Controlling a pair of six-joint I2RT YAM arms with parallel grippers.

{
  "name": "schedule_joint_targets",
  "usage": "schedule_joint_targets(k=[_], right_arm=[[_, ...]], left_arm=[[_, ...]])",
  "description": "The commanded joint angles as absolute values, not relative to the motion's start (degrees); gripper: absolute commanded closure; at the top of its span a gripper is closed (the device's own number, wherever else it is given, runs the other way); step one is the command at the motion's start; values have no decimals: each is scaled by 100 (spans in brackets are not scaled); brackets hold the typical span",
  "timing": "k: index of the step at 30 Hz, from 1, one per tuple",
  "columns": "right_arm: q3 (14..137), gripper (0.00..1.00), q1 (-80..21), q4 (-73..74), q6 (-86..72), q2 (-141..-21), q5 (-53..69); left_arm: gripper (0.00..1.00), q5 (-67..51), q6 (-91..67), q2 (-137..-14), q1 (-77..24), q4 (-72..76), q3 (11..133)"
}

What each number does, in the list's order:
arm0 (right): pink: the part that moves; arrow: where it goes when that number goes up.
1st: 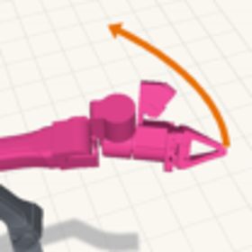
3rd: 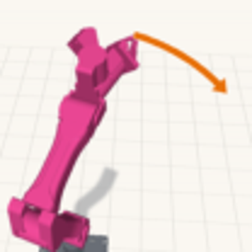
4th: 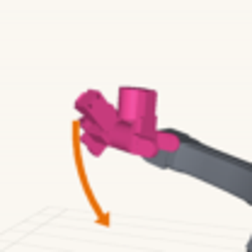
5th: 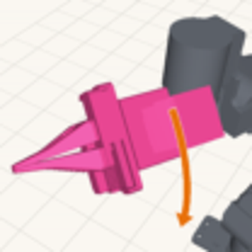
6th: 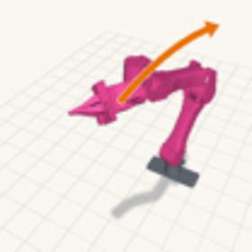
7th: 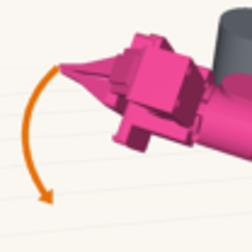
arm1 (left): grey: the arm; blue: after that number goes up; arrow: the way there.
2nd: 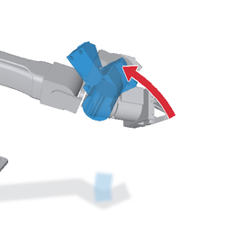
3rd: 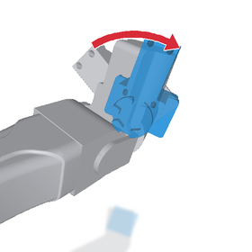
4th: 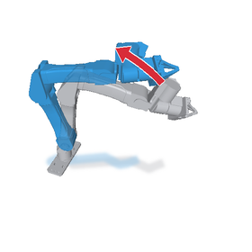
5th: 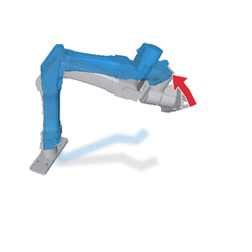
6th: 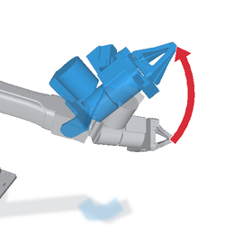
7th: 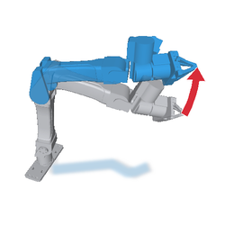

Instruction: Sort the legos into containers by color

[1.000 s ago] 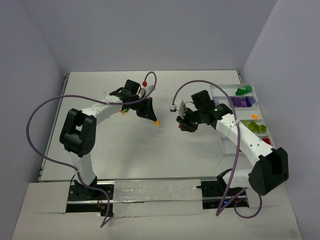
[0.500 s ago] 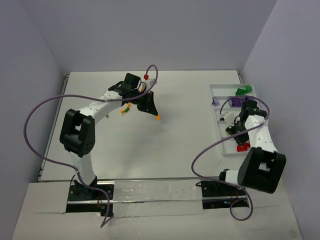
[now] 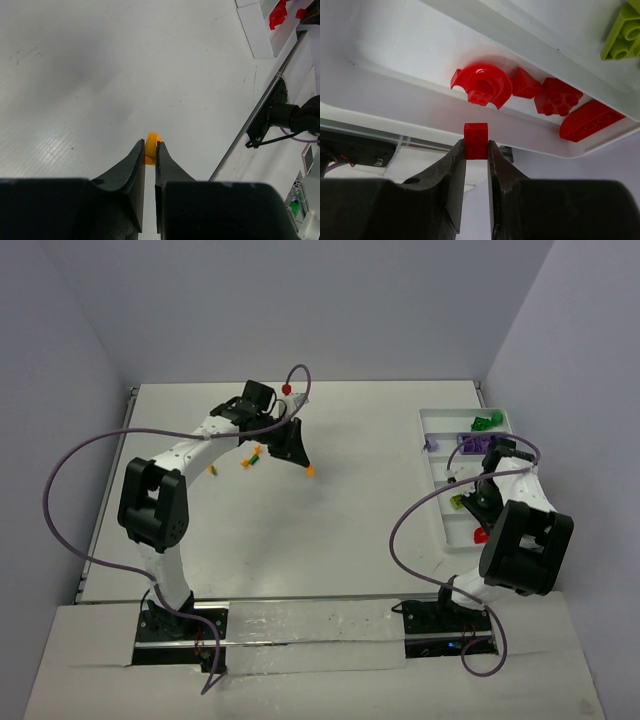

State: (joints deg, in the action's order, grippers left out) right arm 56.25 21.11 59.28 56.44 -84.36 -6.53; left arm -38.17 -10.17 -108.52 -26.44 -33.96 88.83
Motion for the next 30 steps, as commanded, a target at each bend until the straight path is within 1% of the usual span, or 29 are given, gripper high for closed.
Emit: schedule_joint_targets(k=[1,5,7,9,10,11,12,13,15,16,17,20,25,29,30], right_arm=[[5833,100,2131,5791,5551,-8575,-588],[5933,100,1957,6025,5476,-8632,-279],[5854,96,1826,6057,5458,-8608,-211],[5801,83,1726,6035,5437,-8628,-199],[5795,81,1705,6029,5432,-8652,-190],[5786,75,1679,6038,5423,-8702,-182],[5795,67,1664,6055,5403,-8768,-176],[5801,62,1670,6056,5394,-8807,-178],[5790,57,1670,6044,5385,-8868,-233],[5785,52,1666,6042,5379,-8860,-252],[5792,41,1652,6057,5379,-8833,-272],[5950,33,1586,6242,5354,-8725,-241],[6555,28,1197,6675,5158,-8415,53],[7165,30,644,6904,4867,-8379,326],[7496,32,414,6905,4772,-8301,630]], left_arm=[[100,-3848,-808,-10889,-2581,-3660,9291],[100,-3808,-791,-10890,-2497,-3734,9324],[100,-3779,-777,-10907,-2470,-3779,9351],[100,-3779,-770,-10916,-2452,-3797,9378],[100,-3779,-765,-10916,-2452,-3797,9378],[100,-3788,-765,-10913,-2449,-3797,9375],[100,-3808,-765,-10907,-2443,-3803,9369],[100,-3817,-762,-10907,-2443,-3822,9374],[100,-3826,-727,-10910,-2432,-3863,9400],[100,-3836,-715,-10916,-2422,-3880,9417],[100,-3850,-695,-10916,-2408,-3893,9430],[100,-3990,-735,-10900,-2340,-3853,9399],[100,-4574,-1062,-10748,-2144,-3406,9104],[100,-5111,-1395,-10539,-2029,-3024,8859],[100,-5414,-1655,-10382,-1966,-2603,8640]])
